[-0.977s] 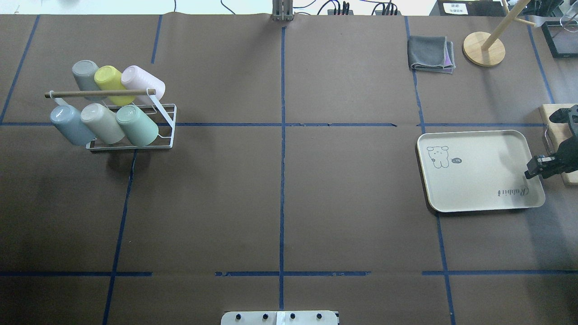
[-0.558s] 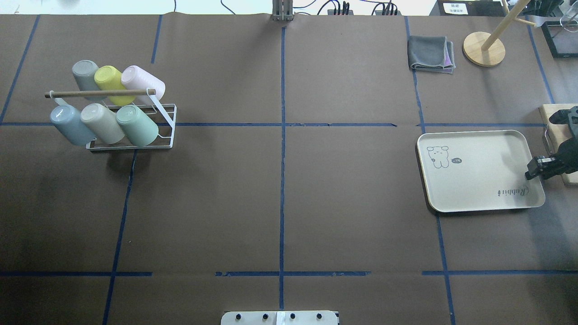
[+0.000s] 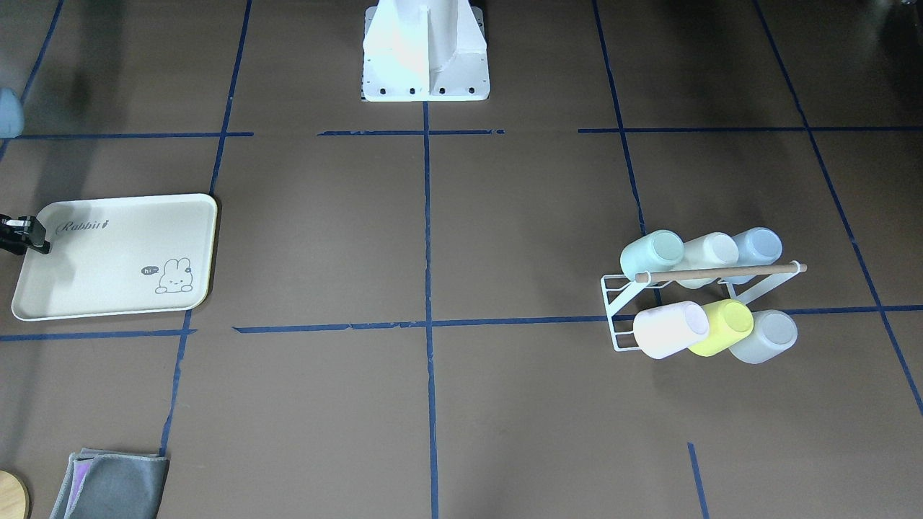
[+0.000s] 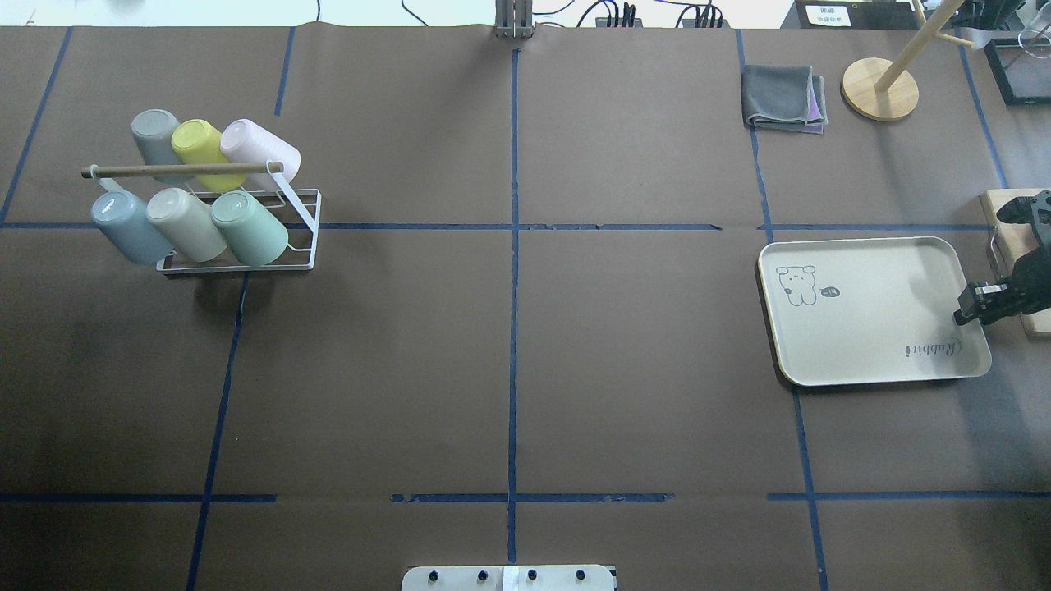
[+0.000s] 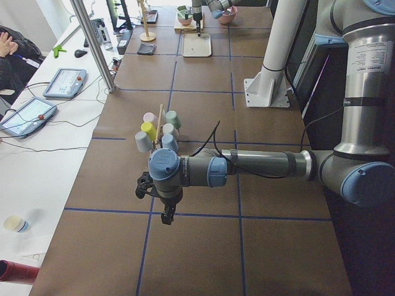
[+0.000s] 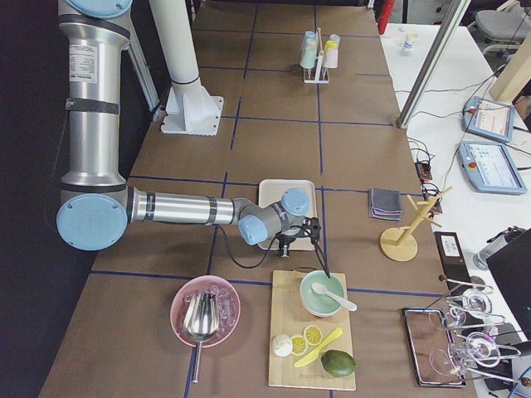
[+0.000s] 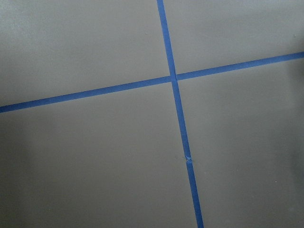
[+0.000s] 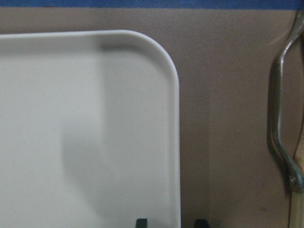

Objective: Pick up and place green cup on tray

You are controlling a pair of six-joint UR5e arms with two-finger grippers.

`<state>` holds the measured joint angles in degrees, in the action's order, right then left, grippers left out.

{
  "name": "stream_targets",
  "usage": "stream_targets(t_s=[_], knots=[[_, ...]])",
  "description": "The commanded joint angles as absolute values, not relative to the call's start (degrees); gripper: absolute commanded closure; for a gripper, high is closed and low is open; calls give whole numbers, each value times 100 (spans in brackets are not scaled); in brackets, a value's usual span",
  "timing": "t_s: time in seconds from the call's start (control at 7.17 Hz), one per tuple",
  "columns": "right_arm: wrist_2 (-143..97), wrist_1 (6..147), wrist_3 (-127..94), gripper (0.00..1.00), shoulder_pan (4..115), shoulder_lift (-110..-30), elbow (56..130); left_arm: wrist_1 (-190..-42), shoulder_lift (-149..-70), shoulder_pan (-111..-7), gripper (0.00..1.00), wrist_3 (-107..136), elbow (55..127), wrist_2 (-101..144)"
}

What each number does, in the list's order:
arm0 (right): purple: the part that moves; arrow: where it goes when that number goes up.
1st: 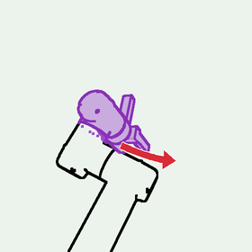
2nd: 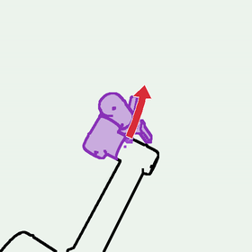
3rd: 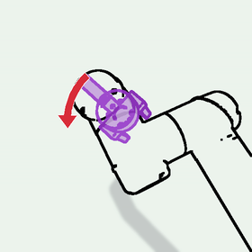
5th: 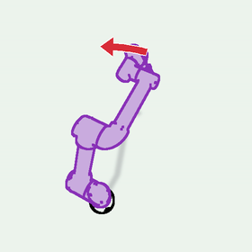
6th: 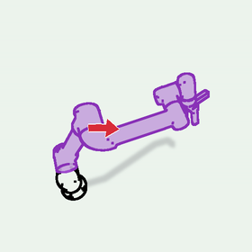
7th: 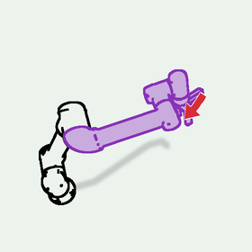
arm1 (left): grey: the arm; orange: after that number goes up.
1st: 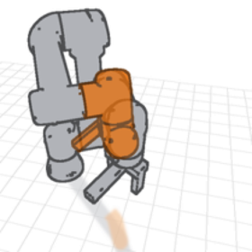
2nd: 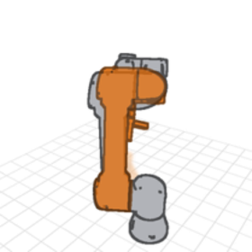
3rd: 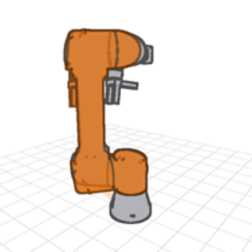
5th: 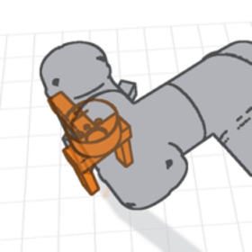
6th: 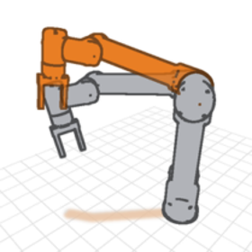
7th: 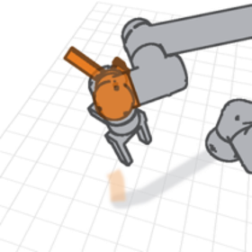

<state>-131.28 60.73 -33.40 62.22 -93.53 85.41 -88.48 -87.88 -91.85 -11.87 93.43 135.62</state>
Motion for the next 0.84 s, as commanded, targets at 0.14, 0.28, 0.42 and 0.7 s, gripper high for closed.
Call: stream_targets(t_s=[0.14, 0.28, 0.42, 0.7], knots=[[-13096, 6064, -3331, 92, 6240, -9439, 8674, -8842, -8789, -9185, 0, -1187, 9351, 13562], [-13087, 6064, -3331, 100, 6240, -9448, 8701, -8842, -8806, -9185, 0, -1169, 9343, 13562], [-13070, 6064, -3331, 100, 6240, -9448, 8710, -8842, -8798, -9185, 0, -1169, 9343, 13562], [-13078, 6064, -3331, 100, 6240, -9448, 8710, -8842, -8807, -9185, 0, -1151, 9351, 13562]])
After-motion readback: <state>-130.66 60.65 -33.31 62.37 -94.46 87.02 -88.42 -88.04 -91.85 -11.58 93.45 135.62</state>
